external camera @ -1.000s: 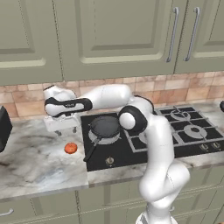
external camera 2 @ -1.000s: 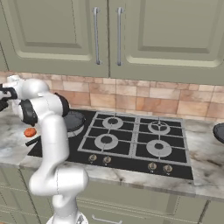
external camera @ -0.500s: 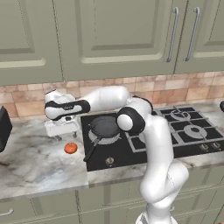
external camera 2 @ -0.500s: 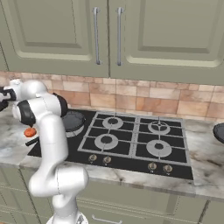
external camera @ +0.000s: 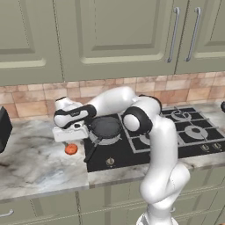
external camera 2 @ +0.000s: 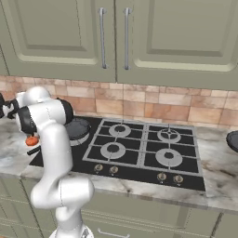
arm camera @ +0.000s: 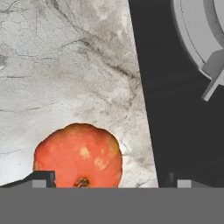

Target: Place both pans onto different burners. Then place the squash and the chicken drumstick on different pans.

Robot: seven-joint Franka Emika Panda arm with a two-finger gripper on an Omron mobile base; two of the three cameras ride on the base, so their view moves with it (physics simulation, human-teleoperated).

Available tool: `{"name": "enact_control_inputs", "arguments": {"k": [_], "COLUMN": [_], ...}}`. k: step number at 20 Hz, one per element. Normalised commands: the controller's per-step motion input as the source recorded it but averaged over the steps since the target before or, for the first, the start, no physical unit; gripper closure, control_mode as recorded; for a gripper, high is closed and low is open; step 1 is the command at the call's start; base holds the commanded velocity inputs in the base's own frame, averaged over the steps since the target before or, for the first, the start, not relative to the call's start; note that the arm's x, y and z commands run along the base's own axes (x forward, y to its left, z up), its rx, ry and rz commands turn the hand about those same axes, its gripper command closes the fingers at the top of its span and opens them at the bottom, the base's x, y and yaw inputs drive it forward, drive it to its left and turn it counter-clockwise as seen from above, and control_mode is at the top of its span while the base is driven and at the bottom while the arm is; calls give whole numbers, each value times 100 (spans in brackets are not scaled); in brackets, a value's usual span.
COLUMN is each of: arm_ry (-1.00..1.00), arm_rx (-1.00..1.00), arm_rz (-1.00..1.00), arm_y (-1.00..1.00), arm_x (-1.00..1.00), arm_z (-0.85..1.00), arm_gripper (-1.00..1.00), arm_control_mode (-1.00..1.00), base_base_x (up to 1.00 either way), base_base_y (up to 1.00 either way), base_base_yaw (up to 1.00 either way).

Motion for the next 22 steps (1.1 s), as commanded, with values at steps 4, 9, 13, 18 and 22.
{"name": "enact_control_inputs", "arguments": {"k": [4,9,13,18,22], "arm_ry": [-5,-5,0,0,0], "arm_rx": [0,0,0,0,0], "arm_rz": [0,0,0,0,0], "arm_y": [0,4,13,3,0], "arm_x": [0,0,-2,-28,-36], "arm_z": [-29,-8,0,0,-1], "arm_gripper": [-100,-100,-100,-100,-100], "arm_control_mode": [-100,-100,-100,-100,-100], "base_base_x": [0,0,0,0,0], "base_base_y": [0,0,0,0,0], "base_base_yaw": [0,0,0,0,0]}}
